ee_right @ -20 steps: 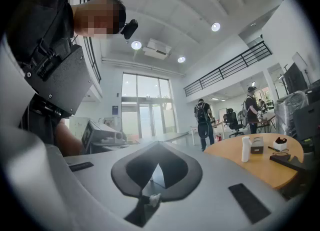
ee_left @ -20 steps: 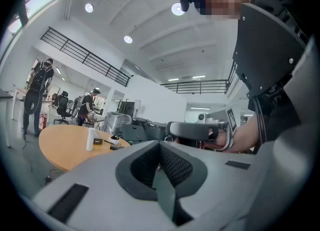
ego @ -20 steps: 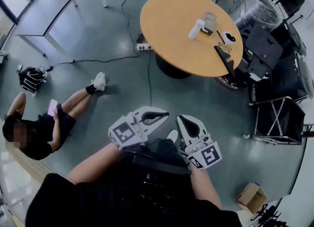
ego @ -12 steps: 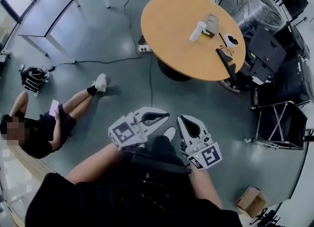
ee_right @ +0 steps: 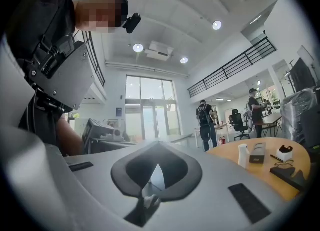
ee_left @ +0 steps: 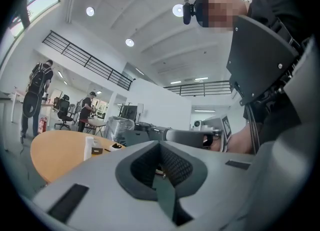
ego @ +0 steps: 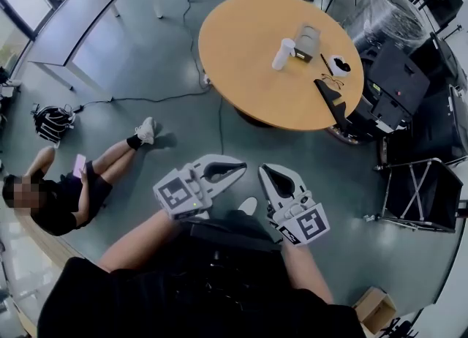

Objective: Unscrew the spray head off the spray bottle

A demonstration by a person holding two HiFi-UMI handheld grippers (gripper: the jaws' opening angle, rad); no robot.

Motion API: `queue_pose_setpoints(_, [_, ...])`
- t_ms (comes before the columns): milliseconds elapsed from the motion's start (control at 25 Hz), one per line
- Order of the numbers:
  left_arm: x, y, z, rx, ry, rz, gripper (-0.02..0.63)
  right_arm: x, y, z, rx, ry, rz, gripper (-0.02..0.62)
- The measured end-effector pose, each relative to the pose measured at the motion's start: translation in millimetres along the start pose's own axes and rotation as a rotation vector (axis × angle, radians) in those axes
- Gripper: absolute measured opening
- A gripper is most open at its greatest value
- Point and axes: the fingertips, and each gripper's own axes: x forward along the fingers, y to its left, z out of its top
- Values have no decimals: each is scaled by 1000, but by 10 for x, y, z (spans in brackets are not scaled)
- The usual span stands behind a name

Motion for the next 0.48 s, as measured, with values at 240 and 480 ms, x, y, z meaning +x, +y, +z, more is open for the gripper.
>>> queue_pose_setpoints(240, [733,45,59,25,11,18,5,-199,-601,160,8,-10,60,-2])
queue_pose_setpoints(480, [1416,204,-121,18,52,78,6,-418,-1249,89,38,6,100,-2])
